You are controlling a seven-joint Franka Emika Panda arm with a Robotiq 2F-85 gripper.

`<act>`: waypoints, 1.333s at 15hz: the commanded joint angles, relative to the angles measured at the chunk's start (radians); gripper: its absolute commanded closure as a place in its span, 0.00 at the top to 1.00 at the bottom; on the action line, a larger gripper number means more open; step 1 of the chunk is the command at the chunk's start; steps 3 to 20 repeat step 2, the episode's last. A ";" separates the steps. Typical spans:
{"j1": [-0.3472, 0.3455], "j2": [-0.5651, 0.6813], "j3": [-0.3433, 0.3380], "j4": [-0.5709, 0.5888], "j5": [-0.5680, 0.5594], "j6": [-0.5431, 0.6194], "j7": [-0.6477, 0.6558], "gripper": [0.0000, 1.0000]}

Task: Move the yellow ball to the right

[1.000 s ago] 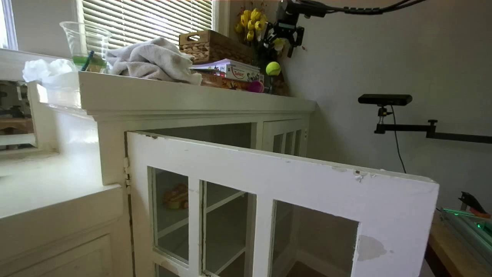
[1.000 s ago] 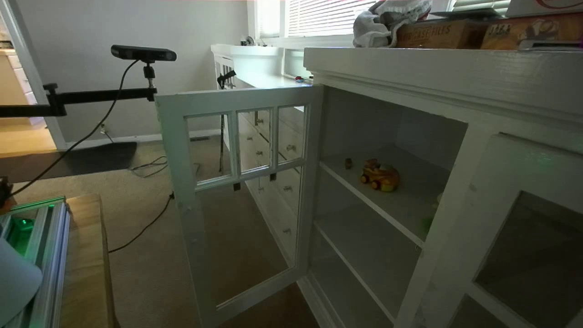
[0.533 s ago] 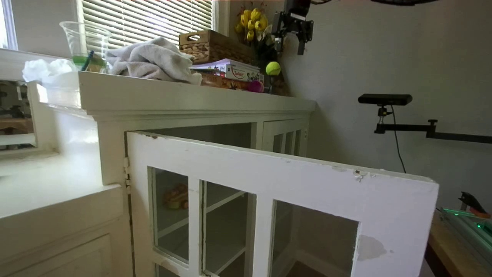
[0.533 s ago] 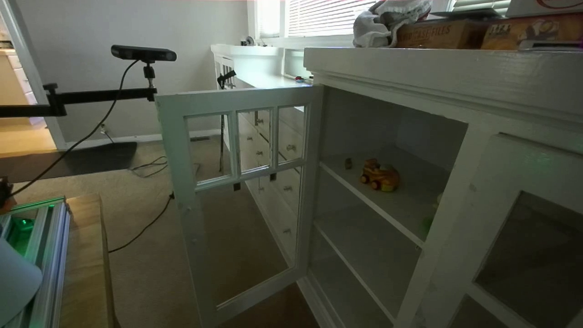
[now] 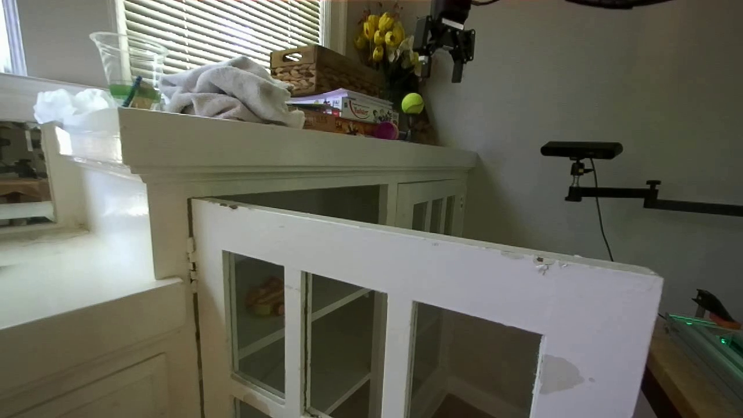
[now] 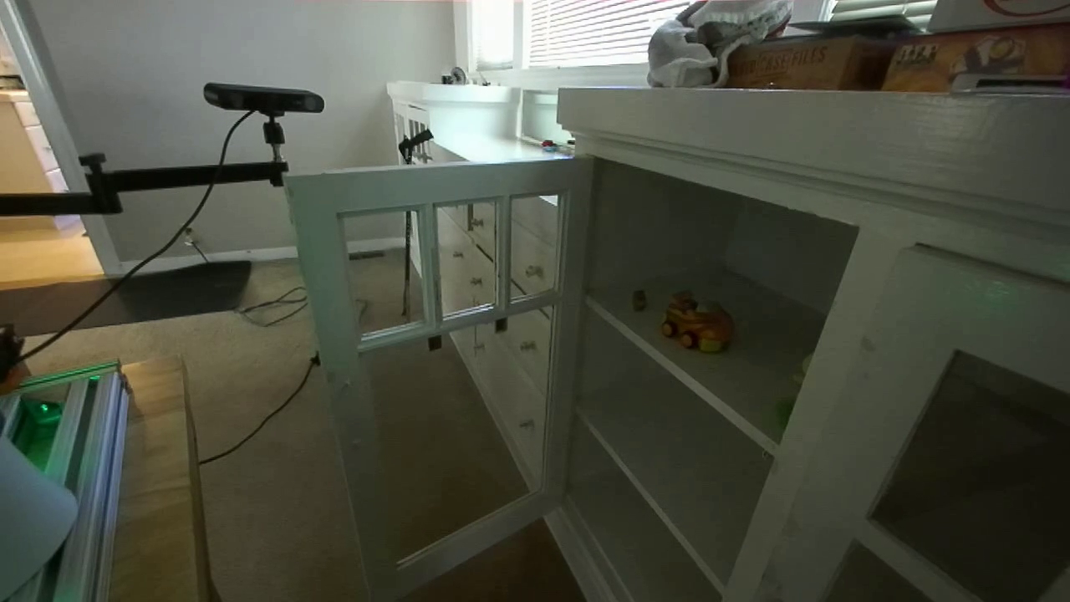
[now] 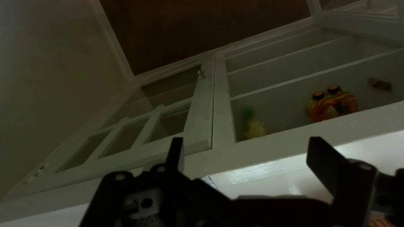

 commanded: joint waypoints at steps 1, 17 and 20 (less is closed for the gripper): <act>-0.006 0.002 0.005 0.004 0.001 -0.003 -0.002 1.00; -0.006 0.002 0.005 0.004 0.001 -0.003 -0.002 1.00; -0.006 0.002 0.005 0.004 0.001 -0.003 -0.002 1.00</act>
